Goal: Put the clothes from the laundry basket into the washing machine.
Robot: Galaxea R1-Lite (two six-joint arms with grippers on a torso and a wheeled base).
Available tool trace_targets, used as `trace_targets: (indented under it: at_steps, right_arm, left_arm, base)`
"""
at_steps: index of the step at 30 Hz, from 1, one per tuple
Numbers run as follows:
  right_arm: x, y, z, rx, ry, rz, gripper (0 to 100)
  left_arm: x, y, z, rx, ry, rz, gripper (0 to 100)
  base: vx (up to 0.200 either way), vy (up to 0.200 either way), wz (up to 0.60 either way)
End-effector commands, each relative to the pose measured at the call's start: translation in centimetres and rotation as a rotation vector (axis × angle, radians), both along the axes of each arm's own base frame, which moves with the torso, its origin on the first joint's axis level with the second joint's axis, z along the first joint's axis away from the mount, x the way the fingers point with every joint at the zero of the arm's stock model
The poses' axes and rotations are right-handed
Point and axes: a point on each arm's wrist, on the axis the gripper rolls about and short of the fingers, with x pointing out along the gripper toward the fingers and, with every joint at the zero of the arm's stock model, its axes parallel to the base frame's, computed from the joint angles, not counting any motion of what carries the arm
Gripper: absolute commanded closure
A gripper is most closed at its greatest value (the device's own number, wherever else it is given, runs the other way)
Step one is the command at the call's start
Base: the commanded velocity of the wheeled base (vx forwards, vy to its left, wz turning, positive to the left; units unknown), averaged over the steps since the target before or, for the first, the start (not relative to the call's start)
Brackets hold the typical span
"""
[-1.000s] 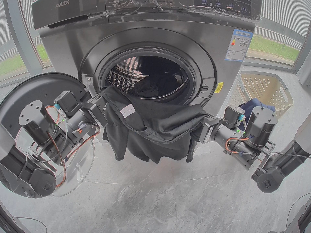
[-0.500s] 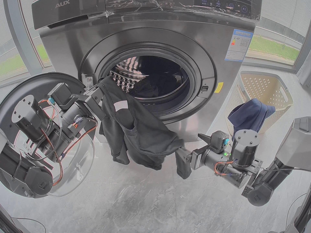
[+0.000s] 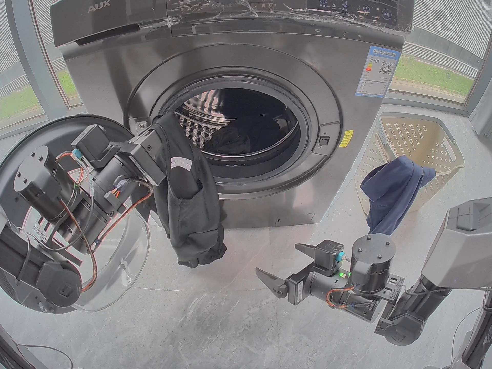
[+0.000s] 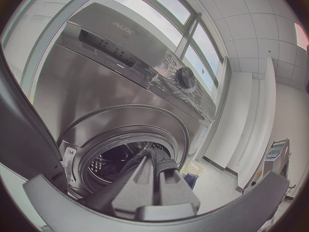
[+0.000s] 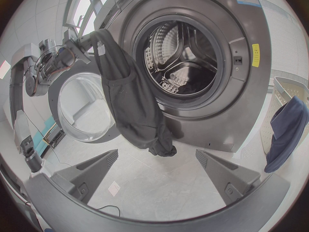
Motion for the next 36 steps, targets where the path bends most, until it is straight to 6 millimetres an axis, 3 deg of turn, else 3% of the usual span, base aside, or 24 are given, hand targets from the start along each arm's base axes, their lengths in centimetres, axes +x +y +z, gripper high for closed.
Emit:
trace_targets:
  at_steps: [1, 12, 21, 29, 36]
  right_arm:
    - [0.5, 1.5, -0.8, 0.013, -0.015, 0.024, 0]
    - [3.1, 6.9, 1.1, 0.147, -0.147, 0.079, 0]
    - [3.7, 11.2, 1.6, 0.222, -0.209, 0.159, 0]
    - [5.3, 13.3, 1.3, 0.228, -0.221, 0.156, 0]
    - [7.2, 13.8, 0.6, 0.245, -0.246, 0.112, 0]
  left_arm:
    - [-0.3, 0.0, 0.4, -0.006, -0.015, -0.008, 100]
    - [-0.3, -0.7, -0.3, 0.01, 0.007, -0.023, 100]
    - [-0.3, -1.0, -0.5, 0.012, 0.014, -0.026, 100]
    - [-0.4, -1.0, -0.5, 0.014, 0.015, -0.026, 100]
    - [-0.3, -1.0, -0.5, 0.013, 0.014, -0.024, 100]
  base:
    - [0.0, 0.0, 0.0]
    - [0.0, 0.0, 0.0]
    - [0.0, 0.0, 0.0]
    - [0.0, 0.0, 0.0]
    - [0.0, 0.0, 0.0]
